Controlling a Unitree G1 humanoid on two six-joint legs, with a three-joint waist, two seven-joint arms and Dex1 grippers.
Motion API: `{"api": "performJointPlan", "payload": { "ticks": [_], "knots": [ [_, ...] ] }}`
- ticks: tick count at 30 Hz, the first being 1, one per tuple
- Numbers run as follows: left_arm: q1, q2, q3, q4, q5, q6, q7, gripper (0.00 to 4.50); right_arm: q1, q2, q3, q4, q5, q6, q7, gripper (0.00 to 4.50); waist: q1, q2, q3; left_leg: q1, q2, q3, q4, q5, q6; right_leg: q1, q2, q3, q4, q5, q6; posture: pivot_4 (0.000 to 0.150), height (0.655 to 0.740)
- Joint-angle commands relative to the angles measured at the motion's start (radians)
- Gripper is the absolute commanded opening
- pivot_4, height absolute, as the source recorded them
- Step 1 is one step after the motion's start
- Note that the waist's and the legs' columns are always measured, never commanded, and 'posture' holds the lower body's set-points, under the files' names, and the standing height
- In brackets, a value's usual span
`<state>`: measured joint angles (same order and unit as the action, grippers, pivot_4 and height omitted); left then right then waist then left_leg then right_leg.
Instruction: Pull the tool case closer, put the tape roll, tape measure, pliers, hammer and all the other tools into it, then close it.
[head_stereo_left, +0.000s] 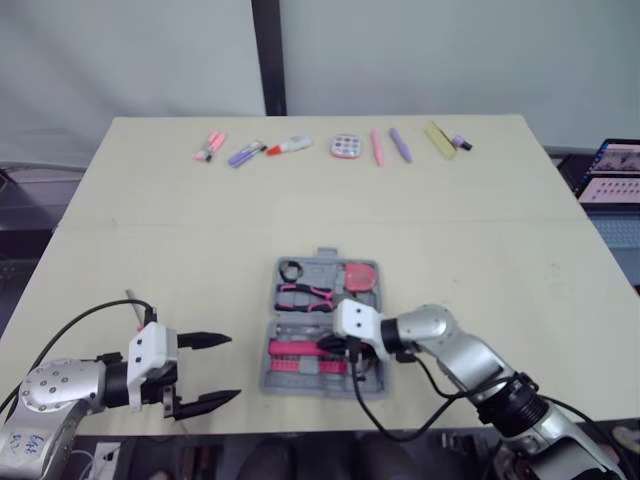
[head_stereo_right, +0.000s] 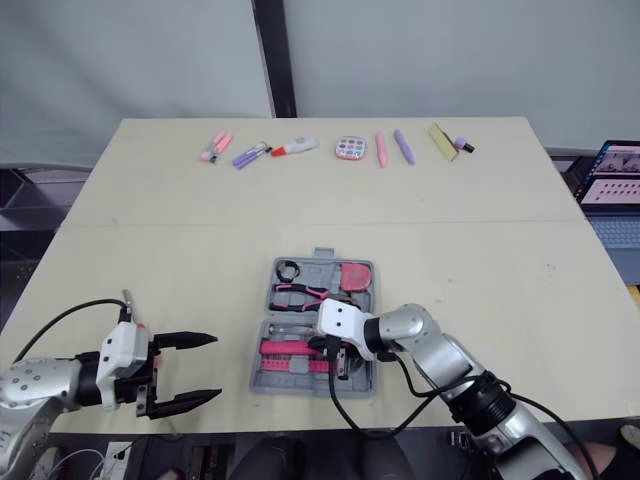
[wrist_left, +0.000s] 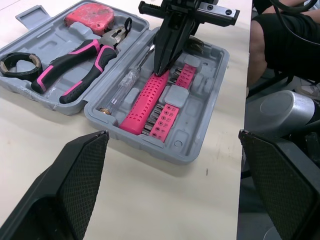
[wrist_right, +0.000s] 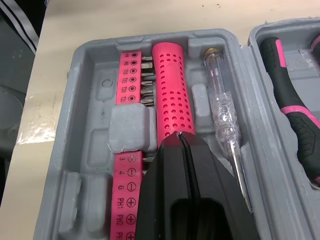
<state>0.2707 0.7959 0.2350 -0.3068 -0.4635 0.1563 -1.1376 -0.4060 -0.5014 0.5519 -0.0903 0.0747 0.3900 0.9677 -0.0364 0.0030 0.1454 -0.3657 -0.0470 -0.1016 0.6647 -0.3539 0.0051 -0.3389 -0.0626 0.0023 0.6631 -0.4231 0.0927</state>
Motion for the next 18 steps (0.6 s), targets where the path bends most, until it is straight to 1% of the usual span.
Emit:
{"api": "performJointPlan", "payload": {
  "ticks": [1, 7, 11, 18],
  "knots": [
    [0.011, 0.011, 0.026, -0.023, -0.01, -0.012, -0.008, 4.5, 0.047, -0.036, 0.053, 0.094, -0.08, 0.036, 0.003, 0.02, 0.003, 0.0, -0.002, 0.0, 0.0, 0.0, 0.0, 0.0, 0.0, 0.0, 0.0, 0.0, 0.0, 0.0, 0.0, 0.15, 0.7336],
    [0.016, 0.014, 0.029, -0.027, -0.014, -0.011, -0.009, 4.5, 0.055, -0.032, 0.061, 0.119, -0.094, 0.043, 0.0, 0.02, 0.007, -0.001, -0.004, 0.004, 0.0, 0.0, -0.001, 0.0, 0.0, 0.003, 0.0, 0.0, -0.001, 0.0, 0.0, 0.15, 0.7336],
    [0.029, 0.017, 0.029, -0.041, -0.017, -0.013, -0.015, 4.5, 0.065, -0.03, 0.068, 0.141, -0.101, 0.042, -0.005, 0.02, 0.009, 0.0, -0.005, 0.015, 0.0, -0.001, -0.005, -0.001, -0.001, 0.016, 0.0, 0.0, -0.006, 0.0, 0.0, 0.15, 0.7336],
    [0.056, 0.016, 0.033, -0.067, -0.019, -0.018, -0.02, 4.5, 0.09, -0.03, 0.074, 0.159, -0.101, 0.047, -0.009, 0.02, 0.009, 0.0, -0.012, 0.015, 0.0, -0.002, -0.005, -0.002, -0.001, 0.017, 0.0, 0.0, -0.007, 0.0, 0.0, 0.15, 0.7336]
  ]
}}
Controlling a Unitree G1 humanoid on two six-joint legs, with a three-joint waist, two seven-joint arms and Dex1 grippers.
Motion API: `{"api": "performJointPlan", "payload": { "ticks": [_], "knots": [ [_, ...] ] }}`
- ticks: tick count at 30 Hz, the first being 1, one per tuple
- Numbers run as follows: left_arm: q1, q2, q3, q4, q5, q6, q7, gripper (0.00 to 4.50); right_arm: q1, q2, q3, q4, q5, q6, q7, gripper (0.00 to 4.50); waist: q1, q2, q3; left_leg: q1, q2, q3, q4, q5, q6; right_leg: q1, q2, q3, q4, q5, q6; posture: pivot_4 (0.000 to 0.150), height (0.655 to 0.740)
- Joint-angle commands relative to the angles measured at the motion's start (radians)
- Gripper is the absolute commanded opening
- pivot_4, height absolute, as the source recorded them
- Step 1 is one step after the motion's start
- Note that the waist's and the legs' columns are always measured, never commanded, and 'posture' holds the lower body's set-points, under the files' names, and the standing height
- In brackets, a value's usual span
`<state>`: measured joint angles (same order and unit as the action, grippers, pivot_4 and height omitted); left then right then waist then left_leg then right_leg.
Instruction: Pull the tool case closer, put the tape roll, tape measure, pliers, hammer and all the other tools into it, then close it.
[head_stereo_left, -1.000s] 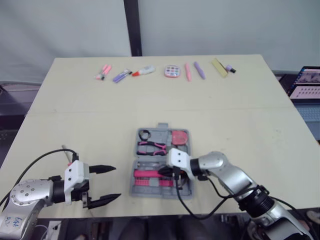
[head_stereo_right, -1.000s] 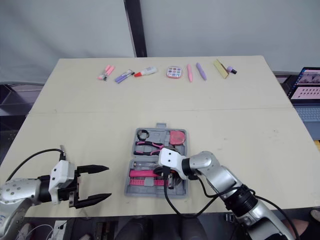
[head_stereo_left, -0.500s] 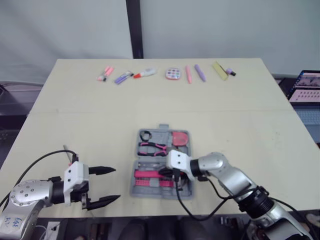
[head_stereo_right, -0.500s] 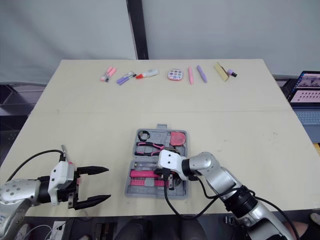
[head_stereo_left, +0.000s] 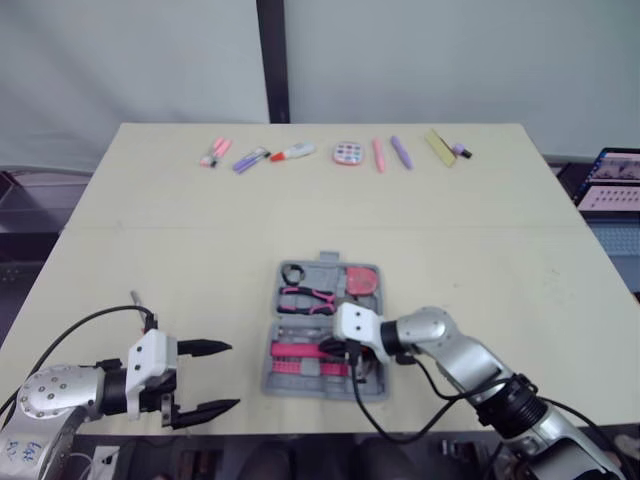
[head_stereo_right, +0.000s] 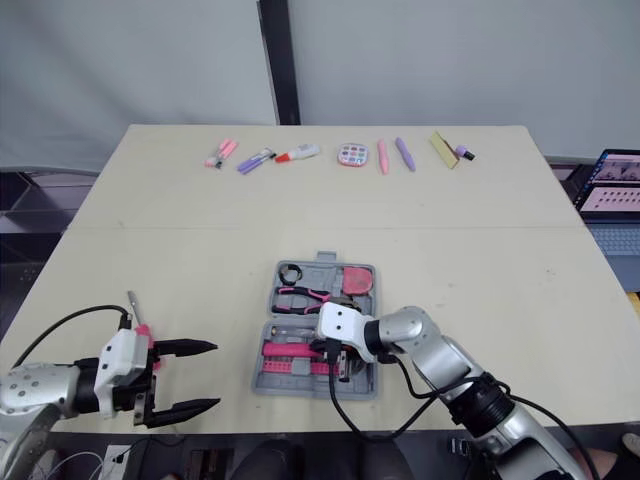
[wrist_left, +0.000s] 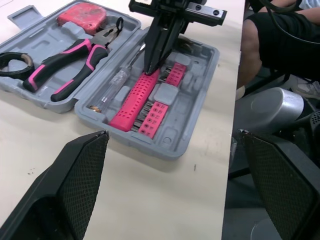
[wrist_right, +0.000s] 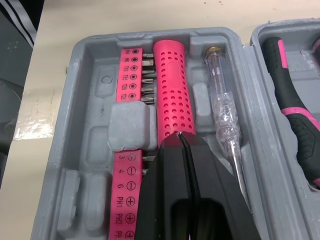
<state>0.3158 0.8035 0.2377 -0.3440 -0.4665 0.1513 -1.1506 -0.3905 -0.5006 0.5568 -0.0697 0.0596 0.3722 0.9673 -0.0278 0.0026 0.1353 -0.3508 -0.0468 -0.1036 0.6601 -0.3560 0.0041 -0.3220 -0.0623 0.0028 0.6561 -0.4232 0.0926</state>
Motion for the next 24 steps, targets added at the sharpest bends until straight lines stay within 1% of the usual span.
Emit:
{"api": "performJointPlan", "payload": {
  "ticks": [1, 11, 15, 20, 22, 24],
  "knots": [
    [0.013, 0.008, 0.03, -0.033, -0.017, -0.014, -0.007, 4.5, 0.078, -0.032, 0.07, 0.141, -0.087, 0.066, -0.008, 0.02, 0.0, 0.001, -0.003, 0.0, 0.0, 0.0, 0.0, 0.0, 0.0, 0.0, 0.0, 0.0, 0.0, 0.0, 0.0, 0.15, 0.7336],
    [0.028, 0.006, 0.03, -0.054, -0.021, -0.012, -0.01, 4.5, 0.094, -0.031, 0.071, 0.147, -0.09, 0.077, -0.004, 0.02, 0.001, 0.001, -0.009, 0.0, 0.0, 0.0, -0.001, -0.001, 0.0, 0.002, 0.0, 0.001, -0.004, 0.0, 0.0, 0.15, 0.7336],
    [0.029, -0.001, 0.024, -0.059, -0.021, -0.014, -0.011, 4.5, 0.096, -0.017, 0.032, 0.083, -0.055, 0.068, -0.012, 0.02, 0.002, 0.002, -0.009, 0.0, 0.0, 0.0, -0.001, -0.001, 0.0, 0.002, 0.0, 0.001, -0.005, 0.0, 0.0, 0.15, 0.7336],
    [0.008, -0.021, 0.013, -0.06, -0.043, -0.008, -0.008, 4.5, 0.079, -0.018, -0.061, -0.155, 0.038, 0.168, -0.004, 0.02, 0.005, 0.008, -0.004, -0.004, 0.0, 0.0, -0.001, -0.001, 0.0, 0.002, 0.0, 0.001, -0.011, 0.0, 0.0, 0.15, 0.7336],
    [0.009, -0.035, 0.005, -0.088, -0.07, 0.012, 0.0, 4.5, 0.056, -0.043, -0.156, -0.326, 0.131, 0.267, 0.01, 0.02, 0.004, 0.01, 0.005, -0.006, 0.0, 0.0, 0.0, -0.001, 0.0, 0.0, 0.0, 0.002, -0.011, 0.0, 0.0, 0.15, 0.7336],
    [0.01, -0.039, 0.001, -0.1, -0.073, 0.018, 0.009, 4.5, 0.049, -0.078, -0.218, -0.43, 0.192, 0.333, 0.016, 0.02, 0.003, 0.013, 0.01, -0.011, 0.0, 0.0, 0.002, -0.001, 0.0, -0.001, 0.001, 0.002, -0.011, 0.0, 0.0, 0.15, 0.7336]
  ]
}}
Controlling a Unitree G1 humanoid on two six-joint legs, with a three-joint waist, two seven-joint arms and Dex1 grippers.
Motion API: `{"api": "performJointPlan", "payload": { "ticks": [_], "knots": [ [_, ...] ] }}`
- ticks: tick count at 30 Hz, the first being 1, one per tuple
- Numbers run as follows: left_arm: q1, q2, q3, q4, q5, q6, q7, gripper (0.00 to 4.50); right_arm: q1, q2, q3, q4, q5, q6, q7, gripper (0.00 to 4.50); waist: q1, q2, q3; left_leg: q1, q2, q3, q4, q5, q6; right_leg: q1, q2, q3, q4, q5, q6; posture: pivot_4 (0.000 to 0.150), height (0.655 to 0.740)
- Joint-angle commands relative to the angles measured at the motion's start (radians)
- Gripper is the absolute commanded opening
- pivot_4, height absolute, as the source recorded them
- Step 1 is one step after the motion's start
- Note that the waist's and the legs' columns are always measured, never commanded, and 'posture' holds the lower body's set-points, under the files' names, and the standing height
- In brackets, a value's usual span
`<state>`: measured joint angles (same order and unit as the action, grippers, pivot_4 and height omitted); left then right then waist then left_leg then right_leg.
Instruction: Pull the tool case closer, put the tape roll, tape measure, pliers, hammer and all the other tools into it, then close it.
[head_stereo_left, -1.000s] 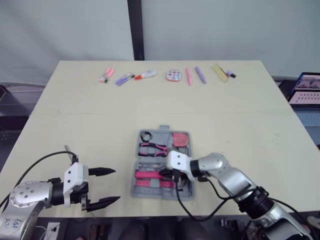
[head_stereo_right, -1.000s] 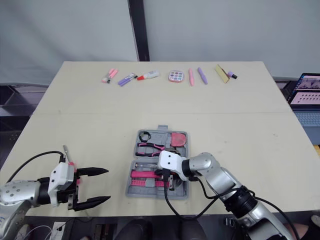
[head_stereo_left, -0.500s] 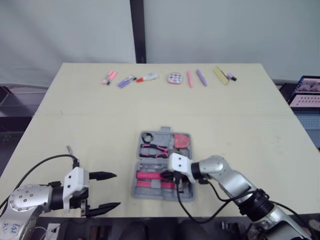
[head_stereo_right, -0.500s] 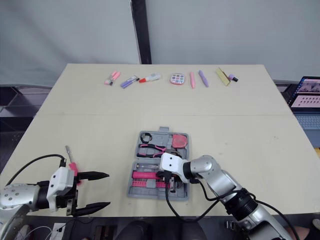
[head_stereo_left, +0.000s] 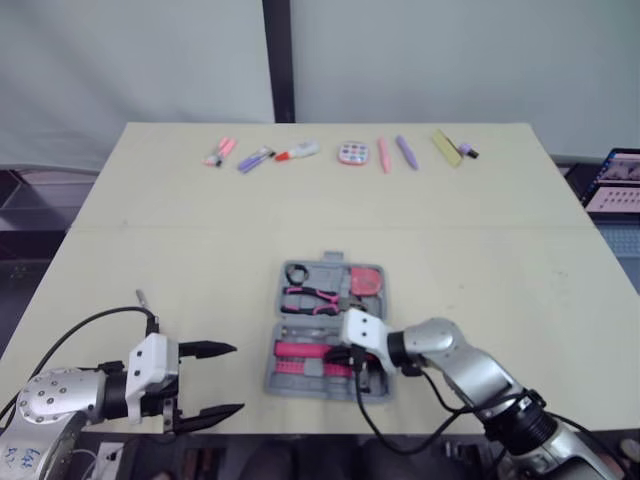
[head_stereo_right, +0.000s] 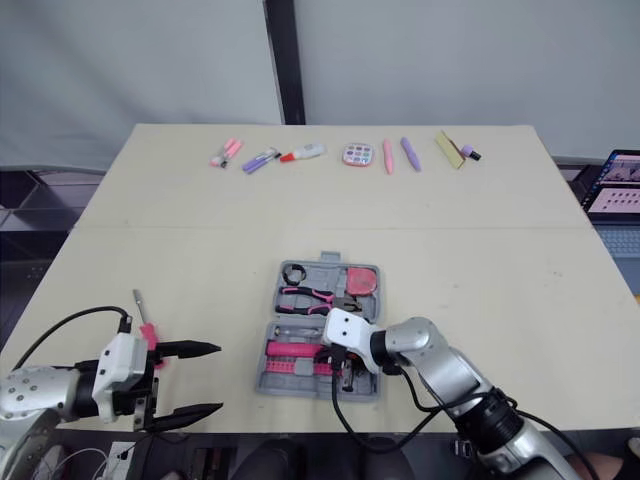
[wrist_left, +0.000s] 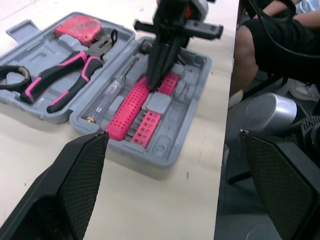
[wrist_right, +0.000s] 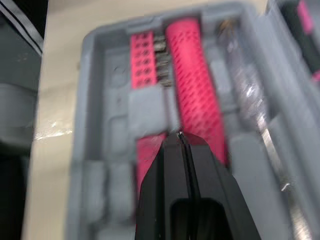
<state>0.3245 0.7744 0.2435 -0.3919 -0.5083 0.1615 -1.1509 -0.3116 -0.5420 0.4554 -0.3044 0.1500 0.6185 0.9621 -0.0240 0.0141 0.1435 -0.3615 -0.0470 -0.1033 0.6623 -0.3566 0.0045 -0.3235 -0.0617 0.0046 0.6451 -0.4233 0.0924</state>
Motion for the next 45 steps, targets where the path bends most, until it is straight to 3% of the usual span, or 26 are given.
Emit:
{"api": "performJointPlan", "payload": {
  "ticks": [1, 6, 10, 14, 17, 21, 24, 30, 31, 35, 37, 41, 45],
  "knots": [
    [-0.001, -0.013, -0.006, -0.05, -0.027, 0.008, 0.013, 4.5, -0.026, -0.054, -0.137, -0.224, 0.121, 0.108, 0.021, 0.02, -0.003, 0.001, 0.002, -0.004, 0.0, 0.0, 0.001, 0.0, 0.0, -0.002, 0.0, 0.0, 0.0, 0.0, 0.0, 0.15, 0.7336],
    [-0.006, 0.033, 0.064, -0.033, -0.038, 0.045, 0.008, 4.5, 0.14, -0.245, -0.301, -0.356, 0.2, 0.131, 0.057, 0.02, 0.013, -0.005, 0.006, -0.006, 0.001, -0.001, 0.001, 0.0, 0.0, -0.003, 0.001, -0.001, 0.0, 0.0, 0.0, 0.15, 0.7336],
    [0.123, 0.034, 0.142, -0.03, -0.02, 0.031, -0.015, 4.5, 0.388, -0.337, -0.473, -0.37, 0.216, 0.045, 0.073, 0.02, 0.019, -0.007, 0.007, -0.007, 0.001, 0.002, 0.002, 0.0, 0.001, -0.003, 0.001, -0.001, -0.004, 0.0, 0.0, 0.15, 0.7336],
    [0.222, 0.002, 0.181, -0.044, -0.02, -0.005, -0.025, 4.5, 0.569, -0.34, -0.578, -0.352, 0.216, -0.052, 0.073, 0.02, 0.023, -0.008, 0.008, -0.006, 0.002, 0.004, 0.002, 0.0, 0.002, 0.001, 0.001, -0.002, -0.01, 0.0, 0.0, 0.15, 0.7336],
    [0.228, -0.028, 0.181, 0.004, -0.017, -0.036, -0.021, 4.5, 0.612, -0.328, -0.601, -0.333, 0.219, -0.101, 0.067, 0.02, 0.024, -0.008, 0.008, -0.006, 0.002, 0.004, 0.003, 0.001, 0.003, 0.002, 0.001, -0.002, -0.012, 0.0, 0.0, 0.15, 0.7336],
    [0.185, -0.079, 0.194, -0.02, -0.055, 0.107, 0.149, 4.5, 0.619, -0.326, -0.652, -0.325, 0.257, -0.133, 0.08, 0.02, 0.024, -0.008, 0.008, -0.006, 0.002, 0.004, 0.002, 0.001, 0.003, 0.002, 0.001, -0.002, -0.015, 0.0, 0.0, 0.15, 0.7336],
    [0.209, -0.151, 0.257, -0.2, -0.183, 0.339, 0.416, 4.5, 0.668, -0.317, -0.791, -0.366, 0.38, -0.125, 0.123, 1.29, 0.025, -0.01, 0.008, -0.007, 0.002, 0.003, 0.002, 0.001, 0.003, 0.002, 0.001, -0.001, -0.011, 0.0, 0.0, 0.15, 0.7336],
    [0.189, -0.222, 0.301, -0.335, -0.249, 0.505, 0.678, 4.5, 0.712, -0.314, -0.808, -0.402, 0.413, -0.178, 0.143, 4.17, 0.026, -0.011, 0.007, -0.006, 0.002, 0.003, 0.003, 0.0, 0.004, 0.002, 0.002, 0.0, -0.01, 0.0, 0.0, 0.15, 0.7336],
    [0.166, -0.235, 0.317, -0.354, -0.251, 0.539, 0.75, 4.5, 0.71, -0.322, -0.81, -0.4, 0.417, -0.185, 0.151, 4.41, 0.026, -0.011, 0.007, -0.006, 0.002, 0.004, 0.003, 0.0, 0.004, 0.002, 0.002, 0.0, -0.01, 0.0, 0.0, 0.15, 0.7336],
    [0.179, -0.274, 0.462, -0.411, -0.353, 0.653, 0.937, 4.5, 0.696, -0.355, -0.806, -0.432, 0.455, -0.165, 0.167, 4.41, 0.023, -0.012, 0.007, -0.006, 0.002, 0.004, 0.004, 0.0, 0.004, 0.002, 0.002, 0.0, -0.01, 0.0, 0.0, 0.15, 0.7336],
    [0.228, -0.294, 0.507, -0.401, -0.353, 0.658, 0.947, 4.5, 0.681, -0.363, -0.811, -0.432, 0.481, -0.168, 0.177, 4.41, 0.022, -0.012, 0.007, -0.006, 0.003, 0.004, 0.003, 0.0, 0.004, 0.002, 0.002, 0.0, -0.01, 0.0, 0.0, 0.15, 0.7336],
    [0.35, -0.412, 0.5, -0.572, -0.357, 0.67, 1.089, 4.5, 0.597, -0.304, -0.837, -0.389, 0.563, -0.205, 0.155, 4.41, 0.026, -0.015, 0.008, -0.006, 0.003, 0.005, 0.003, 0.0, 0.004, 0.004, 0.002, 0.0, -0.017, 0.0, 0.0, 0.15, 0.7336],
    [0.423, -0.494, 0.45, -0.621, -0.327, 0.658, 1.143, 4.5, 0.61, -0.317, -0.836, -0.388, 0.522, -0.223, 0.173, 4.41, 0.041, -0.015, 0.008, -0.006, 0.003, 0.004, 0.004, 0.0, 0.004, 0.006, 0.002, 0.001, -0.022, 0.0, 0.0, 0.15, 0.7336]
  ]
}}
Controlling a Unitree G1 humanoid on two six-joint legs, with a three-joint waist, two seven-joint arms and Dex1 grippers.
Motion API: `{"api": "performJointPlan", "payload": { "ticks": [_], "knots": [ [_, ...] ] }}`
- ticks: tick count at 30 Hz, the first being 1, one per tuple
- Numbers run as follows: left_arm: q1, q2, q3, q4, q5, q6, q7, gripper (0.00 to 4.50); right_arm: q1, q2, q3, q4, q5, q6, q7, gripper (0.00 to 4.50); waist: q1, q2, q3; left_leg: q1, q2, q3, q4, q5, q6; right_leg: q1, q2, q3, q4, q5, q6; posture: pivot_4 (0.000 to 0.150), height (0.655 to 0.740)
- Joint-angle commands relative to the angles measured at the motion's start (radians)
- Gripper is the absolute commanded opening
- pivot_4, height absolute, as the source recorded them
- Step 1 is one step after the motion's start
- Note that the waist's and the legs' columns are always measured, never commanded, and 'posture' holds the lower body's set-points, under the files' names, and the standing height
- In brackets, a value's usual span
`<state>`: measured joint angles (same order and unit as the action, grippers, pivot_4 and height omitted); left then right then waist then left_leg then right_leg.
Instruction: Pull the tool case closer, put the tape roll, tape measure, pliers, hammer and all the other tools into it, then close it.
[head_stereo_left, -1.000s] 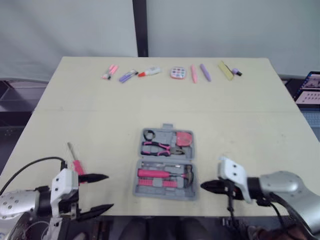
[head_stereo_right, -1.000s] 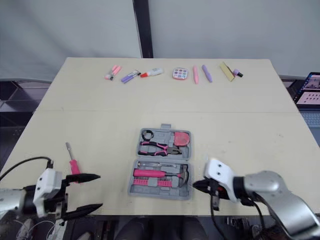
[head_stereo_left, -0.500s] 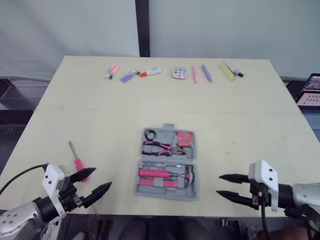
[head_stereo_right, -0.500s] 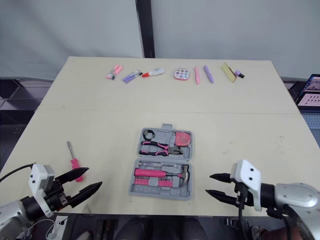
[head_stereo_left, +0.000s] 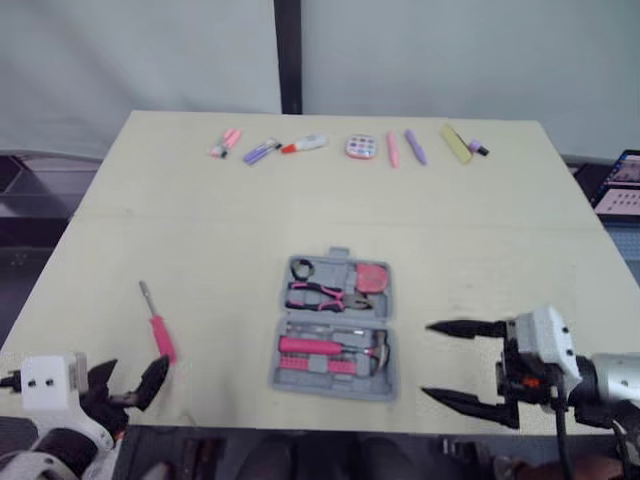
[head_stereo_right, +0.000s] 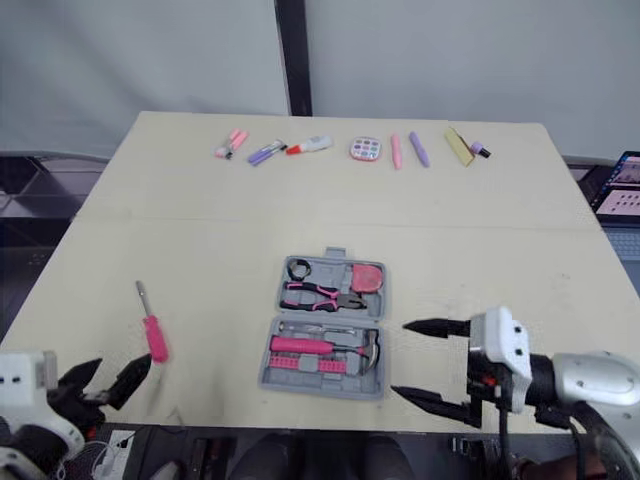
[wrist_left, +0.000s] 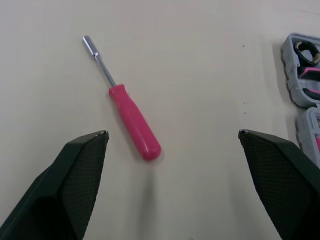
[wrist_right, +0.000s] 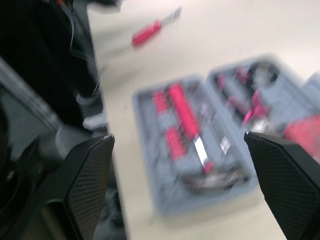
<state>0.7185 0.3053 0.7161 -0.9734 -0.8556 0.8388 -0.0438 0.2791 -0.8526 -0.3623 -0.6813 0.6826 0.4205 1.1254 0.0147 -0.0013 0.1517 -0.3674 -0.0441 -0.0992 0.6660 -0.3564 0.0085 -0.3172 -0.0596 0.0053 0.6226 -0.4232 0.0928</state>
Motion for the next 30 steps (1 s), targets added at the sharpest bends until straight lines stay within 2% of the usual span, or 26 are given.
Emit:
{"api": "performJointPlan", "payload": {
  "ticks": [1, 8, 15, 19, 24, 30],
  "knots": [
    [0.029, -0.027, -0.034, -0.038, 0.03, -0.027, 0.035, 4.5, 0.02, -0.004, -0.014, -0.017, -0.011, -0.024, 0.002, 4.41, 0.013, 0.001, 0.0, 0.0, 0.0, 0.0, 0.0, 0.0, 0.0, 0.0, 0.0, 0.0, 0.0, 0.0, 0.0, 0.15, 0.7336],
    [-0.012, -0.031, -0.109, -0.026, 0.155, -0.076, 0.082, 4.5, 0.028, 0.013, -0.002, -0.033, -0.014, -0.03, -0.035, 4.41, 0.01, 0.001, 0.0, 0.0, 0.0, 0.001, 0.0, 0.0, 0.0, 0.002, 0.002, 0.0, 0.0, 0.0, 0.0, 0.15, 0.7336],
    [-0.123, -0.029, -0.101, 0.03, 0.157, -0.065, 0.126, 4.5, 0.03, 0.009, -0.008, -0.039, -0.003, -0.026, -0.044, 4.41, 0.01, 0.001, 0.0, 0.0, 0.001, 0.001, 0.0, 0.0, 0.0, 0.002, 0.002, 0.0, 0.002, 0.0, 0.0, 0.15, 0.7336],
    [-0.249, 0.016, -0.118, 0.097, 0.184, 0.019, 0.193, 4.5, 0.001, 0.008, 0.018, -0.019, -0.019, -0.03, -0.052, 4.41, 0.01, 0.002, 0.0, 0.001, 0.001, 0.001, 0.0, 0.0, 0.0, 0.002, 0.003, 0.0, 0.003, 0.0, 0.0, 0.15, 0.7336],
    [-0.403, 0.019, -0.104, 0.176, 0.185, 0.107, 0.269, 4.5, 0.0, 0.003, 0.018, -0.029, -0.021, -0.022, -0.062, 4.41, 0.01, 0.002, -0.001, 0.002, 0.0, 0.001, 0.0, 0.0, 0.0, 0.001, 0.002, 0.0, 0.005, 0.0, 0.0, 0.15, 0.7336],
    [-0.553, 0.001, -0.153, 0.213, 0.213, 0.265, 0.36, 4.5, 0.015, -0.001, 0.004, -0.048, -0.024, -0.013, -0.082, 4.41, 0.01, 0.001, -0.001, 0.002, 0.0, 0.001, 0.001, 0.0, 0.0, 0.001, 0.002, 0.0, 0.007, 0.0, 0.0, 0.15, 0.7336]
  ]
}}
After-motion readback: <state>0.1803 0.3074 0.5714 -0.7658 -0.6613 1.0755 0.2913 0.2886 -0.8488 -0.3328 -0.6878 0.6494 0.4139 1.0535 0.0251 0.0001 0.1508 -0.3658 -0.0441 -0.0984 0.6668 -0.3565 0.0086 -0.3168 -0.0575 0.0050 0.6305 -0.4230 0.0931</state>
